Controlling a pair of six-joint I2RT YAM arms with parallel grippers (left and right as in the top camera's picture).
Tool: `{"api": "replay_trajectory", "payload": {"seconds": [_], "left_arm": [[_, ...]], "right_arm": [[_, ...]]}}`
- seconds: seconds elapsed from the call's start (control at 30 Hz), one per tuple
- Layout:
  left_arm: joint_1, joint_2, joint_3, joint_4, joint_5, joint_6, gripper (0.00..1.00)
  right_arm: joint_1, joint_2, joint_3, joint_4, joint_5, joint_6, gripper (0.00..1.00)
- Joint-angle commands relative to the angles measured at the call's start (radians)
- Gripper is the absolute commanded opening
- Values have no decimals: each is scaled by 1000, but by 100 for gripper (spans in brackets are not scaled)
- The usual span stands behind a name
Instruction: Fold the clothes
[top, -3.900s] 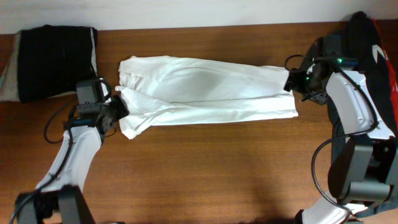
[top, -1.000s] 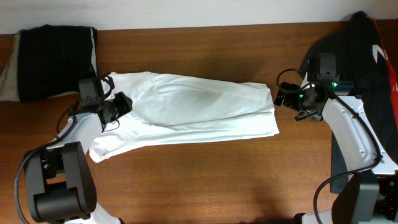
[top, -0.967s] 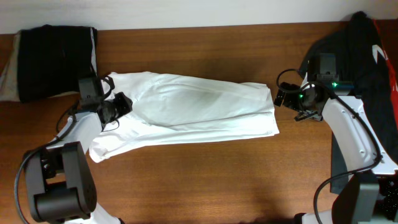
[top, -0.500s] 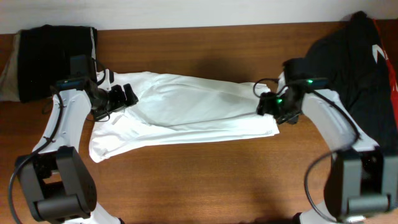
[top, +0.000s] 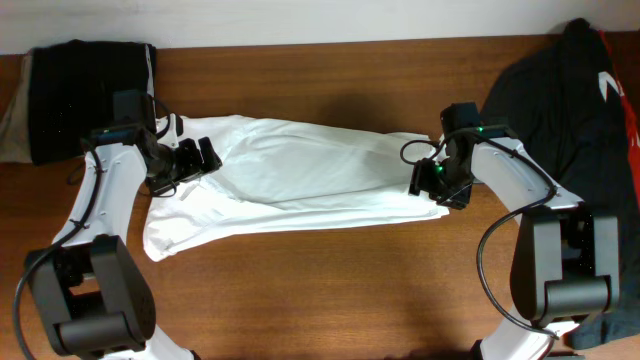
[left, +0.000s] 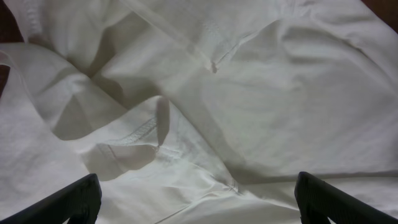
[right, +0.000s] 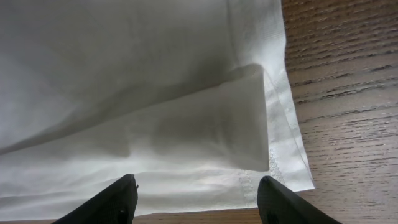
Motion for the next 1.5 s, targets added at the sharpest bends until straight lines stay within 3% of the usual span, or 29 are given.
{"api": "replay_trajectory", "payload": {"seconds": [0.0, 0.37, 0.5, 0.7, 0.73, 1.0, 1.07, 1.17, 1.2, 1.3, 1.37, 1.4, 1.43, 1.47], "left_arm": [[-2, 3, 9, -2, -11, 16, 99], [-2, 3, 9, -1, -11, 16, 99], [-2, 3, 9, -1, -11, 16, 99], [-2, 3, 9, -1, -11, 16, 99], [-2, 3, 9, -1, -11, 16, 99], [-2, 3, 9, 11, -11, 16, 99], [-2, 6, 9, 21, -11, 16, 99], [-2, 15, 8, 51, -11, 16, 99], [-2, 17, 8, 58, -11, 16, 99], [-2, 20, 8, 75, -10, 16, 98], [-2, 22, 8, 79, -10, 16, 84], [-2, 23, 8, 78, -10, 16, 81], [-2, 23, 8, 77, -9, 16, 81], [-2, 23, 8, 77, -2, 16, 81]], "right_arm": [[3, 3, 3, 3, 3, 12, 66], [3, 3, -67, 84, 22, 12, 65], [3, 3, -67, 109, 22, 12, 57], [3, 3, -68, 133, 33, 12, 19], [3, 3, -68, 150, 35, 12, 4], [3, 3, -68, 298, 135, 12, 4], [3, 3, -68, 327, 135, 12, 18], [3, 3, -68, 372, 135, 11, 12], [3, 3, -68, 397, 135, 12, 4], [3, 3, -68, 468, 135, 12, 4], [3, 3, -68, 510, 135, 11, 4], [3, 3, -67, 527, 135, 11, 7], [3, 3, -64, 528, 135, 11, 30], [2, 3, -57, 524, 133, 3, 91]]}}
